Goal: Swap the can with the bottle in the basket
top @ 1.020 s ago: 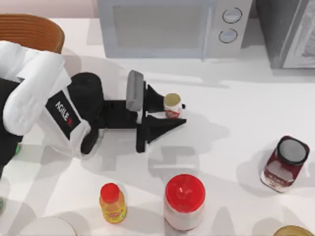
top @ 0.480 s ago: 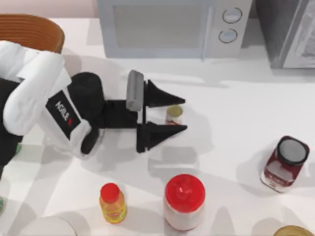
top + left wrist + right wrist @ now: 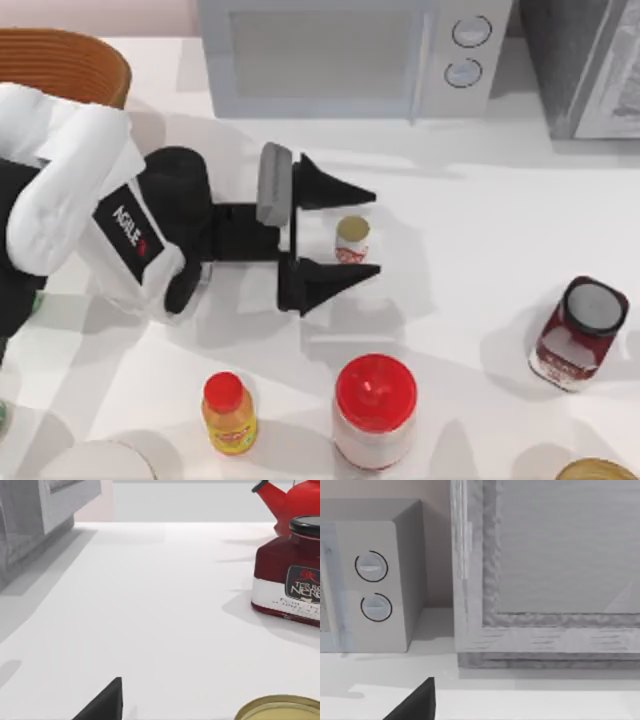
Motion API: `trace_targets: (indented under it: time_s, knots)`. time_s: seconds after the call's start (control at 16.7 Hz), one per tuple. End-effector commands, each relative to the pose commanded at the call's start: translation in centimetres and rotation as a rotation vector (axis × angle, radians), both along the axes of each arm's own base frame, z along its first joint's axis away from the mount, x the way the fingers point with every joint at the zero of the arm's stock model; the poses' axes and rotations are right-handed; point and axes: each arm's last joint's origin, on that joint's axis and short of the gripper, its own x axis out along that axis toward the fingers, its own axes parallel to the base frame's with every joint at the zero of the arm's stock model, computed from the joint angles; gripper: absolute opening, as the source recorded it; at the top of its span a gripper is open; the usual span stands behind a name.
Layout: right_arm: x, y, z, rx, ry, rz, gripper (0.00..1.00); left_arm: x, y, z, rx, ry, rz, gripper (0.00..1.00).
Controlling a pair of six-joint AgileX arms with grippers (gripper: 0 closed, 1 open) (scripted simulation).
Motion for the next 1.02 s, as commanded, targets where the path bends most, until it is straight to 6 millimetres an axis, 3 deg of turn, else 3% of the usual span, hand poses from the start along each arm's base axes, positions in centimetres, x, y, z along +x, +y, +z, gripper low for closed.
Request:
trace_targets:
  time_s: [0.18, 0.3, 0.6, 0.78, 1.02]
  knots:
    - [0.0, 0.0, 0.0, 0.0, 0.0, 0.0, 1.0, 0.1, 0.3, 0.2, 0.001, 0.002, 0.015, 1.0]
    - [0.0, 0.0, 0.0, 0.0, 0.0, 0.0, 1.0, 0.3, 1.1, 1.5, 0.005, 0.011, 0.069, 1.0]
    - [0.0, 0.0, 0.0, 0.0, 0.0, 0.0, 1.0, -0.3, 5.2, 8.5, 0.03, 0.053, 0.339, 1.0]
    - [0.0, 0.0, 0.0, 0.0, 0.0, 0.0, 1.0, -3.2, 8.6, 14.2, 0.045, 0.075, 0.554, 1.0]
    - [0.0, 0.0, 0.0, 0.0, 0.0, 0.0, 1.0, -10.5, 12.7, 19.8, 0.063, 0.099, 0.854, 1.0]
